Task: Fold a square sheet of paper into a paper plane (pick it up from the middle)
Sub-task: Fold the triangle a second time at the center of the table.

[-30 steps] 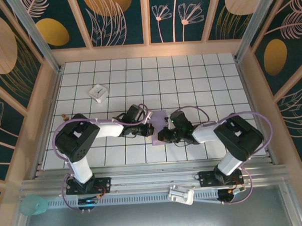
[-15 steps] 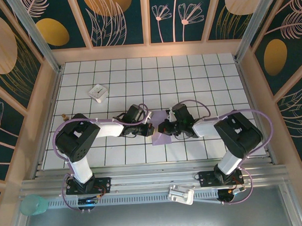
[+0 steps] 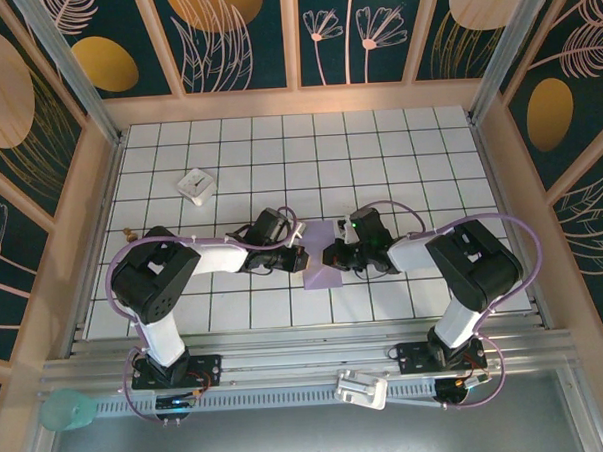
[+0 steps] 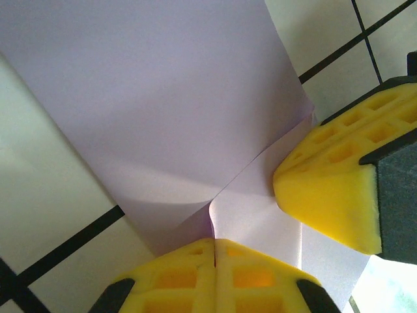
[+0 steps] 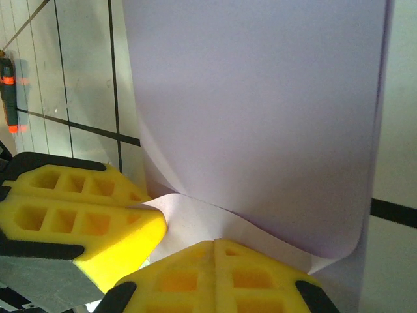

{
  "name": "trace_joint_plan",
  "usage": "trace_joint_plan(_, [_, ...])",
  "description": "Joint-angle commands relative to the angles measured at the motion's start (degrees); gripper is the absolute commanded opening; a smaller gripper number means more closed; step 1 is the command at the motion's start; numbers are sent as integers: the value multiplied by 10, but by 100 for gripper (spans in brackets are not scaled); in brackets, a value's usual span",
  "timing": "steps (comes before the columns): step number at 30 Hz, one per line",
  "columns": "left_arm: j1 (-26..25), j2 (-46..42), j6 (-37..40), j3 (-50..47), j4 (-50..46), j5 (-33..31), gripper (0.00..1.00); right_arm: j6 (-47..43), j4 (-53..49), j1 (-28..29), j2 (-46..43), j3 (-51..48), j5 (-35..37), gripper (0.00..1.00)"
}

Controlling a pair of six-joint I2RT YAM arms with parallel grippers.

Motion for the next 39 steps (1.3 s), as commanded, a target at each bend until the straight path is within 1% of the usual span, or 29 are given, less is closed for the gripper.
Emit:
trace_joint_plan(1, [2, 41, 7, -17, -96, -91, 0, -27, -58, -8, 15, -15, 24, 0])
trace_joint_plan(2, [2, 37, 5, -15, -96, -92, 0, -30, -63, -9, 15, -14, 26, 0])
trace_joint_plan(4, [2, 22, -5, -10, -98, -93, 6, -35, -74, -9, 18, -12, 30, 0])
trace_joint_plan(8, [2, -25, -27, -2, -103, -90, 23, -37, -78, -9, 22, -15, 31, 0])
trace_joint_plan(11, [2, -71, -49, -4, -101, -74, 36, -37, -79, -9, 27, -15, 31, 0])
trace_joint_plan(13, [-2, -100, -72, -15, -92, -59, 42, -34, -76, -9, 29, -15, 30, 0])
trace_joint_plan(15, [-16, -124, -88, -24, -87, -56, 43, -33, -77, -10, 31, -13, 31, 0])
trace_joint_plan(17, [-37, -140, -102, -31, -81, -55, 40, -32, -79, -10, 30, -12, 33, 0])
trace_joint_plan(19, [-55, -145, -118, -39, -59, -34, 31, -32, -80, -9, 29, -12, 33, 0])
trace_joint_plan(21, [-67, -130, -133, -41, -28, -6, 16, -31, -80, -9, 30, -11, 34, 0])
trace_joint_plan(24, [-76, -98, -131, -22, -17, 12, 3, -29, -81, -10, 29, -9, 35, 0])
trace_joint_plan(26, [-79, -80, -127, -15, -12, 20, 0, -27, -81, -9, 28, -8, 36, 0])
trace_joint_plan(30, [-79, -58, -120, -5, -11, 29, 0, -28, -86, -9, 26, -5, 38, 0])
trace_joint_plan(32, [-78, -37, -112, -1, -20, 22, 0, -28, -87, -9, 26, -5, 39, 0])
trace_joint_plan(39, [-78, -16, -100, 6, -40, -16, 0, -29, -88, -9, 25, -6, 40, 0])
